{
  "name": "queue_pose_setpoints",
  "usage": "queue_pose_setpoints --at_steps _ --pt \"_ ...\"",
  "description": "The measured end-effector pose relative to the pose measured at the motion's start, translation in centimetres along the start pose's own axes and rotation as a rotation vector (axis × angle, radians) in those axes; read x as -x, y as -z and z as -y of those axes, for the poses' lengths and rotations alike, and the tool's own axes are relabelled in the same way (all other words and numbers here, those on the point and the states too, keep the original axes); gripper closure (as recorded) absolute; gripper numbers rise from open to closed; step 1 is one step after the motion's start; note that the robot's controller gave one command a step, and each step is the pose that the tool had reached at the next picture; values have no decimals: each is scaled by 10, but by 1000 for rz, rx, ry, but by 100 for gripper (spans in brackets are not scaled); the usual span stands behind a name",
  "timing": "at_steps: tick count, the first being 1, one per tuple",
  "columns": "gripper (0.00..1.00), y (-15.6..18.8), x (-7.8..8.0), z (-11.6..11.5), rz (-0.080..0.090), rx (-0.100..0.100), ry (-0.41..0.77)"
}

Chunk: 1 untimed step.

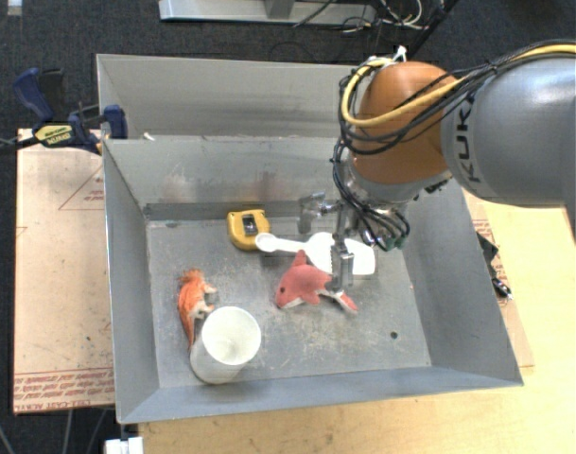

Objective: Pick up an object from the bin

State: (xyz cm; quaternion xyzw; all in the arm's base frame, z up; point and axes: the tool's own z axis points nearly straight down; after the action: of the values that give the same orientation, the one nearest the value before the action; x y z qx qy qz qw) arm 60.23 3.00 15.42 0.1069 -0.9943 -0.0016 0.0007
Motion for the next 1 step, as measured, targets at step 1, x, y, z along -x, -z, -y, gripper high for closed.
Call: queue_pose_setpoints --at_steps 1 --pt "0 19 16 -8 20 -5 73"
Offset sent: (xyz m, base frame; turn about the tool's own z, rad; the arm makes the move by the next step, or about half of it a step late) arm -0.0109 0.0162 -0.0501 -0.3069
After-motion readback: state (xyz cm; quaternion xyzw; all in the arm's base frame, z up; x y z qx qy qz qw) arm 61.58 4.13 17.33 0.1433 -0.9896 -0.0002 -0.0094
